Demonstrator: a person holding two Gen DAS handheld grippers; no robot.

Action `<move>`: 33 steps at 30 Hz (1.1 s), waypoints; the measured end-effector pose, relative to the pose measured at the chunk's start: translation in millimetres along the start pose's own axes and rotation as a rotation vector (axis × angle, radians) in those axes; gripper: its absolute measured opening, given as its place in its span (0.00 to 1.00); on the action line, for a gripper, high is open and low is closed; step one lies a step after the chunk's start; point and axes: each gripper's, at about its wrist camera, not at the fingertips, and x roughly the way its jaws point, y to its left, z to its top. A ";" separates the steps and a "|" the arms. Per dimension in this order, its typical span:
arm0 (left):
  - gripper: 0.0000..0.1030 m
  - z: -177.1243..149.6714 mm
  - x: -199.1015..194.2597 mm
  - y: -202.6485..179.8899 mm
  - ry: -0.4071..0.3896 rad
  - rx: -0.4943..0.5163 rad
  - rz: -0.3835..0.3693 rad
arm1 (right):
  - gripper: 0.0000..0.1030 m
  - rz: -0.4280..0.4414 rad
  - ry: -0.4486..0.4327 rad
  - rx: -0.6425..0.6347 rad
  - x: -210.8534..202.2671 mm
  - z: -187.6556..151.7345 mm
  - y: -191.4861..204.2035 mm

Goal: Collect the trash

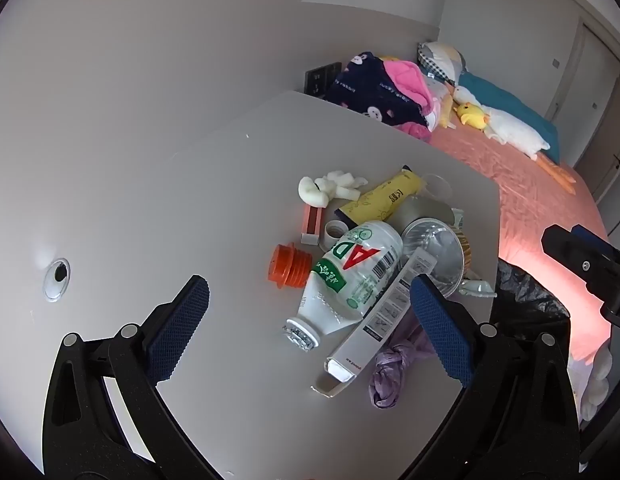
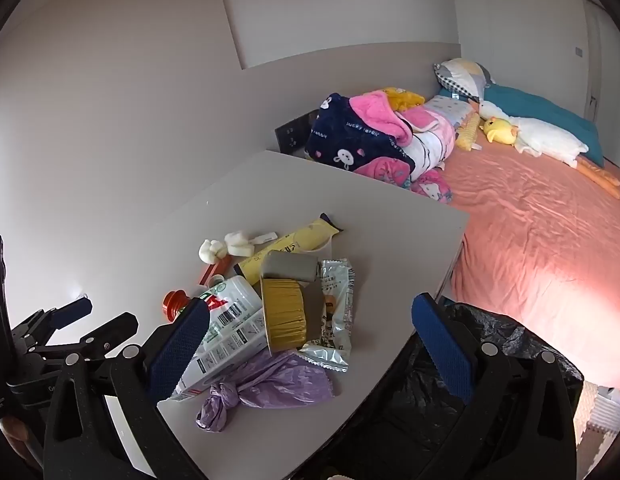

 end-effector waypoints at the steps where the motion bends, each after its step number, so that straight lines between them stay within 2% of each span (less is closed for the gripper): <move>1: 0.94 -0.1 0.1 -0.5 0.000 0.003 0.001 | 0.98 0.000 -0.002 0.000 -0.1 0.0 0.7; 11: 0.94 0.7 -9.4 4.9 -0.011 -0.007 0.009 | 0.98 -0.007 -0.004 -0.005 2.8 -0.9 7.4; 33: 0.94 -3.0 -2.3 -1.3 -0.005 0.016 -0.019 | 0.98 0.001 0.000 -0.002 3.5 -1.7 5.8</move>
